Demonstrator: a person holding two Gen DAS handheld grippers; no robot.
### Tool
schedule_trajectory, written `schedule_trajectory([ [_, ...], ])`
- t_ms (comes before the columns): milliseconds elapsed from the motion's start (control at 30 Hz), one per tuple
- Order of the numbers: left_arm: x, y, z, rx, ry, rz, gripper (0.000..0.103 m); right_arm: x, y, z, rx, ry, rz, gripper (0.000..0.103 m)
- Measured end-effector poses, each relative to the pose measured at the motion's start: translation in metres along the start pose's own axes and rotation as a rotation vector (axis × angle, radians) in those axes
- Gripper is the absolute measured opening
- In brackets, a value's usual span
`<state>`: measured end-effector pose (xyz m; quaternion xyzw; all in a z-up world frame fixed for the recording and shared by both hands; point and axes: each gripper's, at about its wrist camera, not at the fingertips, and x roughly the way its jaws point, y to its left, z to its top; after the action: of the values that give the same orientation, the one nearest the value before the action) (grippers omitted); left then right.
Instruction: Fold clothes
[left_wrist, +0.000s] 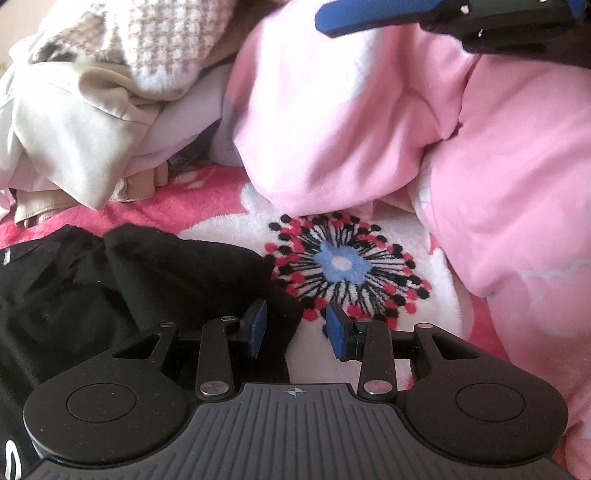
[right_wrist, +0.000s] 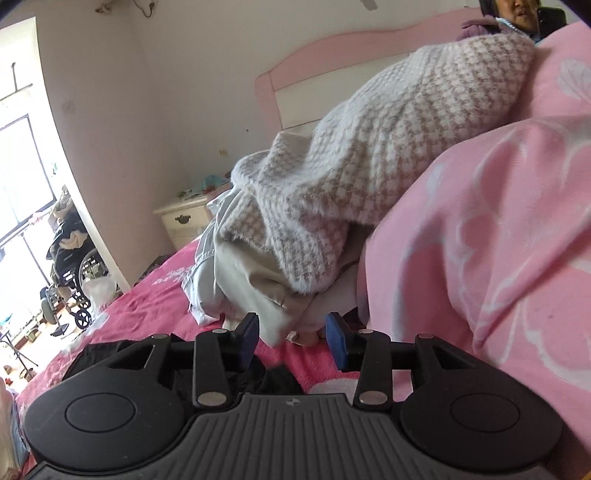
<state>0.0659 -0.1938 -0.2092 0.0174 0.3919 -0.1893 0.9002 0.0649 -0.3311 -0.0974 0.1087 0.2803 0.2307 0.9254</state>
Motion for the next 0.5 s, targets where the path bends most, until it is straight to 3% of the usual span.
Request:
schedule_trajectory([
  [133,0.008,-0.008,-0.004,0.069,0.003,0.032,0.032,0.002,-0.001,-0.001,0.001,0.001,-0.005,0.043],
  [267,0.002,0.001,-0.004,0.015,-0.031,0.045,0.005,0.001,-0.003,-0.001,-0.001,0.000,0.001,0.043],
  [300,-0.004,0.005,-0.004,-0.018,-0.057,0.028,0.001,0.000,-0.004,0.000,0.002,0.001,0.006,0.043],
  [500,-0.049,0.014,-0.011,-0.148,-0.205,-0.102,0.001,-0.006,-0.013,0.015,0.079,0.044,0.078,0.043],
])
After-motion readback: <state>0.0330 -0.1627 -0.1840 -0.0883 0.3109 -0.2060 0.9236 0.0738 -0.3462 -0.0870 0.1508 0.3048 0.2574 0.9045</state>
